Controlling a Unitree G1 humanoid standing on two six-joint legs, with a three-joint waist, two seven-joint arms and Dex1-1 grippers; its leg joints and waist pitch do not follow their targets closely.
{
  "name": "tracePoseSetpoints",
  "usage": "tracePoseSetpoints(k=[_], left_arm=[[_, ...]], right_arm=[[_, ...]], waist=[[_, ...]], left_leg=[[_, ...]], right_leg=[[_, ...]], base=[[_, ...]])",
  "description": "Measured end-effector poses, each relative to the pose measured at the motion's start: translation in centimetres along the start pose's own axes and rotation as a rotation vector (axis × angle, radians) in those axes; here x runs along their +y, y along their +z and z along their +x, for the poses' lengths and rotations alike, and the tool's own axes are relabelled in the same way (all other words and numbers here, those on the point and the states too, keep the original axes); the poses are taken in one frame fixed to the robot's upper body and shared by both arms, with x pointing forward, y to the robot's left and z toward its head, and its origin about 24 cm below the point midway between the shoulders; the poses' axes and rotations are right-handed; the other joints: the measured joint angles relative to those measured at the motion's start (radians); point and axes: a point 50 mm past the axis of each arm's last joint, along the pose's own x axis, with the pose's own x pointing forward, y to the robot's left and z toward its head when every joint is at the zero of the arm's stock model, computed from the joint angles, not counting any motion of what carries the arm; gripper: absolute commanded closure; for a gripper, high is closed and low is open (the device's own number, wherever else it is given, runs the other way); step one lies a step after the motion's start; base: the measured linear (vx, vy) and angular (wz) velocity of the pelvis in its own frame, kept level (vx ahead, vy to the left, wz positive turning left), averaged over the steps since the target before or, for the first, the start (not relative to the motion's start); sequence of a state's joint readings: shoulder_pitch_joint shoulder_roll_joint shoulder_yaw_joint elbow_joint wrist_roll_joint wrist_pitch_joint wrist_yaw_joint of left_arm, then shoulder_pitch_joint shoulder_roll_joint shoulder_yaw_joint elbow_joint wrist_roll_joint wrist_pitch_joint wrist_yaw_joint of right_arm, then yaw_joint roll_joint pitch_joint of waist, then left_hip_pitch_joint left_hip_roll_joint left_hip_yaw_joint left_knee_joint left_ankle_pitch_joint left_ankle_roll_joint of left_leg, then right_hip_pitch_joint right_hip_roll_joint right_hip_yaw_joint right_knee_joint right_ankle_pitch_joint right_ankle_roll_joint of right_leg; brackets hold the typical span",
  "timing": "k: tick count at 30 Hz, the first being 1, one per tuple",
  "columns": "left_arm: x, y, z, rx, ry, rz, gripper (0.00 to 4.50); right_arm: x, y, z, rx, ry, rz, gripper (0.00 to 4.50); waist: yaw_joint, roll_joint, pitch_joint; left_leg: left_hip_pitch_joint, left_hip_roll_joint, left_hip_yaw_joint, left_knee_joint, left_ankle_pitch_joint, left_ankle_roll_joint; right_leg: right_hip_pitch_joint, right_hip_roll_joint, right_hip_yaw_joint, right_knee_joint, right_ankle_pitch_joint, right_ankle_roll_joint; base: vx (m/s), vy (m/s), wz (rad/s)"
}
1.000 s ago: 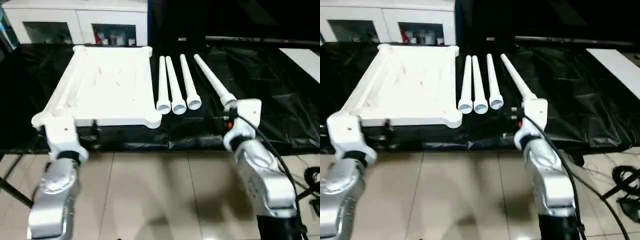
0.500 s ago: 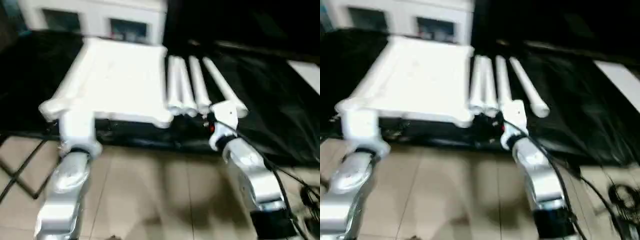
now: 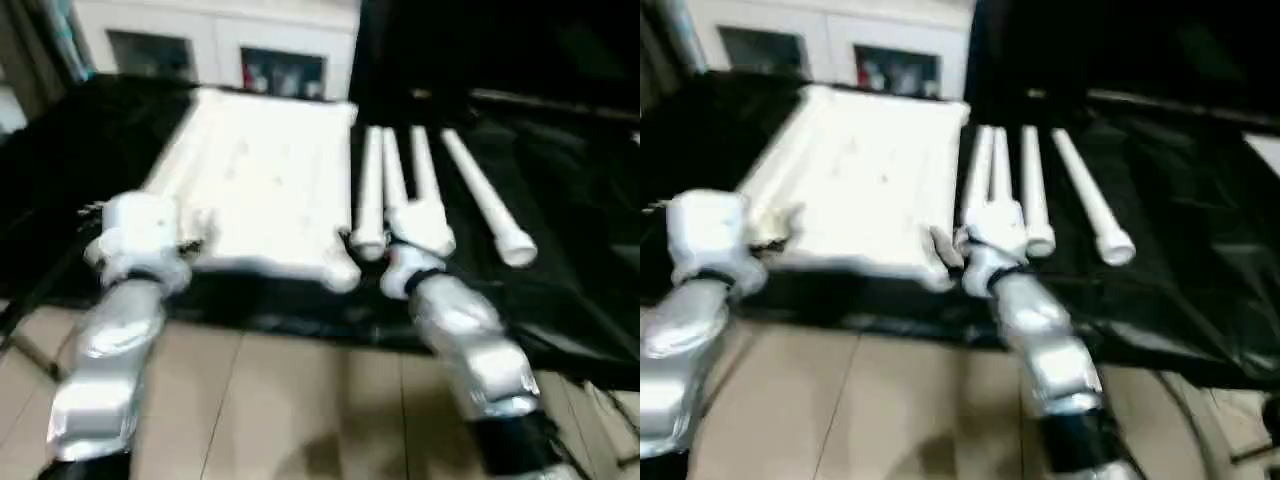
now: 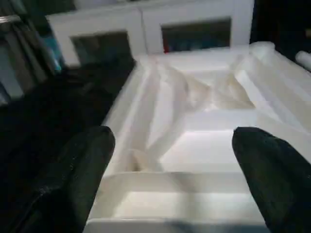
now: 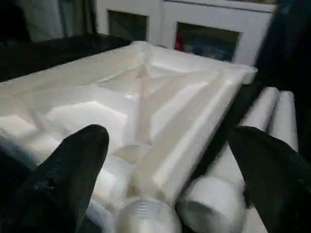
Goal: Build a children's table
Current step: Move to table
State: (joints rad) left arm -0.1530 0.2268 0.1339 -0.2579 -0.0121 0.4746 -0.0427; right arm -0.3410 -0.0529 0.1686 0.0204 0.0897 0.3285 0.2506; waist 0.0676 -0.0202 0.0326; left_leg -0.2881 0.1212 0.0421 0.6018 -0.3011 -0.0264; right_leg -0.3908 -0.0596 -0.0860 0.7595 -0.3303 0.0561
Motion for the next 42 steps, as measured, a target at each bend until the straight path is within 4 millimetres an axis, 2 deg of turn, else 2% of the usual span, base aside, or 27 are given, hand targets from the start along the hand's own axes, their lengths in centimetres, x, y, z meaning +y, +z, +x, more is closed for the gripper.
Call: tracePoseSetpoints(k=[1,2,4,5,6,7,9,10,11,12,14,16,18,19,20,23,25,26,28,32,33,35,36,38,40,41,42], left_arm=[[-0.2,0.1,0.0,-0.006,-0.005,-0.003,0.00],[-0.6,0.3,0.0,-0.014,-0.016,-0.014,0.00],[-2.5,-0.2,-0.1,0.002,-0.083,-0.044,0.00],[-2.8,-0.4,-0.2,0.010,-0.095,-0.043,0.00],[-2.6,-0.3,-0.2,0.009,-0.092,-0.037,0.00],[-2.5,-0.2,-0.1,0.004,-0.090,-0.031,0.00],[-2.3,-0.1,-0.1,-0.002,-0.084,-0.028,0.00],[-2.2,-0.1,-0.1,-0.004,-0.081,-0.025,0.00],[-1.7,-0.3,-0.2,0.003,-0.067,-0.018,0.00],[-1.2,-0.4,-0.2,0.007,-0.052,-0.014,0.00],[-1.0,-0.5,-0.1,0.009,-0.047,-0.009,0.00],[-1.1,-0.4,-0.1,0.006,-0.053,-0.008,0.00],[-1.0,-0.4,-0.1,0.003,-0.056,-0.002,0.00],[-1.0,-0.3,-0.1,-0.002,-0.058,-0.001,0.00],[-1.5,-0.4,0.0,0.002,-0.079,-0.004,0.00],[-2.4,0.0,0.2,-0.012,-0.119,-0.003,0.00],[-2.2,0.2,0.3,-0.020,-0.116,0.006,0.00],[-1.9,0.2,0.3,-0.023,-0.110,0.012,0.00],[-1.4,0.0,0.4,-0.024,-0.091,0.011,0.00],[-1.5,0.0,0.6,-0.031,-0.092,-0.010,0.00],[-1.7,0.0,0.6,-0.031,-0.096,-0.016,0.00],[-2.1,0.2,0.9,-0.034,-0.113,-0.017,0.00],[-2.4,0.4,1.0,-0.044,-0.125,-0.015,0.00],[-2.7,0.7,1.1,-0.059,-0.138,-0.013,0.00],[-2.7,0.8,1.1,-0.066,-0.138,-0.012,0.00],[-2.7,1.0,1.2,-0.082,-0.133,-0.004,0.00],[-2.6,1.0,1.1,-0.086,-0.123,0.004,0.00]], right_arm=[[-0.2,0.0,-0.1,-0.002,-0.011,0.001,0.13],[-0.6,0.2,-0.2,-0.008,-0.029,-0.005,0.13],[-2.1,-0.7,-1.2,0.019,-0.101,0.008,0.13],[-2.8,-1.0,-1.4,0.036,-0.135,0.018,0.13],[-3.0,-1.0,-1.4,0.033,-0.145,0.021,0.13],[-3.0,-0.8,-1.4,0.027,-0.152,0.025,0.13],[-2.8,-0.2,-1.2,0.003,-0.155,0.034,0.13],[-2.8,-0.2,-1.2,0.002,-0.154,0.040,0.13],[-2.1,-0.4,-1.0,0.006,-0.139,0.060,0.13],[-1.5,-0.2,-0.6,-0.003,-0.113,0.074,0.13],[-1.6,0.1,-0.6,-0.009,-0.103,0.085,0.13],[-1.8,0.1,-0.7,-0.007,-0.095,0.085,0.13],[-1.6,0.2,-0.7,-0.014,-0.071,0.096,0.13],[-1.7,0.5,-0.8,-0.023,-0.065,0.095,0.13],[-2.0,0.4,-1.0,-0.019,-0.068,0.089,0.13],[-3.2,0.5,-1.5,-0.021,-0.103,0.079,0.13],[-3.2,0.6,-1.6,-0.028,-0.105,0.073,0.13],[-3.2,0.6,-1.6,-0.030,-0.108,0.076,0.13],[-2.6,0.3,-1.5,-0.024,-0.094,0.087,0.13],[-3.8,-0.1,-2.7,-0.009,-0.145,0.088,0.13],[-4.1,-0.2,-2.9,-0.005,-0.155,0.086,0.13],[-5.2,-0.2,-3.5,0.004,-0.189,0.070,0.13],[-5.5,-0.2,-3.7,0.005,-0.200,0.067,0.13],[-6.0,-0.1,-3.9,0.001,-0.219,0.064,0.13],[-6.1,0.0,-4.0,-0.002,-0.222,0.065,0.13],[-6.1,-0.1,-4.0,0.002,-0.222,0.065,0.13],[-6.0,-0.2,-3.9,0.008,-0.219,0.067,0.13]], waist=[[-0.014,-0.016,-0.006],[-0.025,-0.057,-0.005],[-0.022,-0.050,0.005],[-0.017,-0.046,0.007],[-0.015,-0.041,0.007],[-0.009,-0.032,0.010],[0.007,0.019,0.013],[0.010,0.035,0.017],[0.004,0.042,0.021],[-0.001,0.034,0.019],[-0.009,0.035,0.019],[-0.017,0.025,0.015],[-0.030,-0.010,0.014],[-0.029,-0.034,0.015],[-0.024,-0.030,0.022],[0.006,-0.021,0.018],[0.022,0.000,0.015],[0.027,0.021,0.014],[0.025,0.024,0.014],[0.036,0.030,0.015],[0.043,0.028,0.015],[0.066,0.030,0.021],[0.076,0.032,0.022],[0.091,0.030,0.024],[0.084,0.036,0.020],[0.064,0.056,0.011],[0.047,0.054,0.010]], left_leg=[[0.007,-0.014,0.004,-0.003,-0.006,-0.002],[0.020,-0.044,0.026,0.004,-0.022,-0.012],[0.019,-0.048,0.030,0.088,-0.052,0.062],[-0.006,-0.055,0.027,0.145,-0.048,0.065],[-0.029,-0.057,0.028,0.164,-0.044,0.057],[-0.050,-0.052,0.027,0.161,-0.031,0.035],[-0.086,-0.010,0.023,0.068,0.004,-0.003],[-0.091,0.013,0.025,0.066,0.066,-0.001],[-0.080,0.011,0.022,0.065,0.052,0.007],[-0.078,0.003,0.021,0.059,0.050,0.011],[-0.065,-0.002,0.019,0.056,0.040,0.023],[-0.054,-0.010,0.026,0.054,0.030,0.025],[-0.034,-0.038,0.050,0.045,0.021,0.021],[-0.025,-0.055,0.061,0.045,0.015,0.018],[-0.011,-0.048,0.068,0.047,0.004,0.029],[-0.039,-0.041,0.042,0.118,-0.004,0.043],[-0.068,-0.013,0.037,0.066,0.027,0.011],[-0.084,0.011,0.037,0.059,0.059,-0.020],[-0.090,0.009,0.036,0.064,0.055,-0.014],[-0.107,0.003,0.050,0.066,0.056,-0.013],[-0.102,0.011,0.067,0.065,0.056,-0.014],[-0.078,0.015,0.111,0.056,0.051,-0.024],[-0.069,0.009,0.103,0.071,0.037,-0.031],[-0.067,-0.010,0.050,0.131,0.028,-0.020],[-0.069,-0.016,0.017,0.104,0.029,-0.017],[-0.074,-0.016,0.005,0.078,0.037,-0.021],[-0.077,-0.027,0.013,0.073,0.039,-0.007]], right_leg=[[-0.033,-0.003,0.017,-0.028,0.015,-0.007],[-0.037,-0.021,0.053,-0.097,0.096,-0.056],[-0.005,-0.002,0.081,-0.083,0.072,-0.065],[0.018,0.005,0.084,-0.095,0.068,-0.070],[0.036,0.011,0.079,-0.107,0.070,-0.078],[0.056,0.019,0.070,-0.120,0.069,-0.081],[0.097,0.047,0.028,-0.141,0.060,-0.080],[0.112,0.053,0.010,-0.141,0.052,-0.074],[0.112,0.045,-0.006,-0.138,0.040,-0.086],[0.094,0.039,-0.003,-0.094,0.020,-0.112],[0.054,0.033,0.000,-0.011,0.011,-0.097],[0.014,0.021,0.001,-0.011,0.025,-0.069],[-0.018,-0.005,0.023,-0.068,0.053,-0.054],[-0.003,-0.019,0.043,-0.103,0.115,-0.056],[0.008,-0.014,0.049,-0.099,0.097,-0.060],[0.034,0.003,0.047,-0.122,0.091,-0.072],[0.043,0.022,0.033,-0.123,0.086,-0.081],[0.044,0.034,0.022,-0.117,0.080,-0.080],[0.029,0.032,0.027,-0.117,0.081,-0.077],[0.014,0.032,0.052,-0.114,0.087,-0.058],[0.009,0.036,0.068,-0.113,0.089,-0.056],[0.007,0.044,0.128,-0.113,0.095,-0.049],[0.009,0.048,0.154,-0.114,0.098,-0.040],[0.010,0.055,0.221,-0.116,0.111,-0.016],[0.010,0.062,0.266,-0.131,0.126,0.011],[0.010,0.047,0.260,-0.145,0.136,0.024],[0.009,0.033,0.251,-0.158,0.134,0.019]], base=[[-0.064,-0.115,-0.18],[-0.064,-0.115,-0.18],[0.059,-0.054,0.10],[0.115,-0.043,0.08],[0.142,-0.023,-0.06],[0.133,0.004,-0.06],[0.132,0.034,-0.02],[0.186,0.126,-0.04],[0.186,0.126,-0.04],[0.208,0.106,-0.01],[0.154,0.067,0.11],[0.124,0.020,0.04],[0.120,-0.034,0.01],[0.098,-0.121,0.04],[0.098,-0.121,0.04],[0.127,-0.086,-0.04],[0.122,-0.011,-0.03],[0.119,0.015,-0.03],[0.127,0.060,0.04],[0.039,0.030,0.02],[-0.039,0.013,-0.23],[-0.070,0.035,-0.44],[-0.078,0.085,-0.61],[-0.067,0.141,-0.77],[-0.068,0.217,-0.67],[-0.072,0.248,-0.56],[-0.067,0.309,-0.22]])
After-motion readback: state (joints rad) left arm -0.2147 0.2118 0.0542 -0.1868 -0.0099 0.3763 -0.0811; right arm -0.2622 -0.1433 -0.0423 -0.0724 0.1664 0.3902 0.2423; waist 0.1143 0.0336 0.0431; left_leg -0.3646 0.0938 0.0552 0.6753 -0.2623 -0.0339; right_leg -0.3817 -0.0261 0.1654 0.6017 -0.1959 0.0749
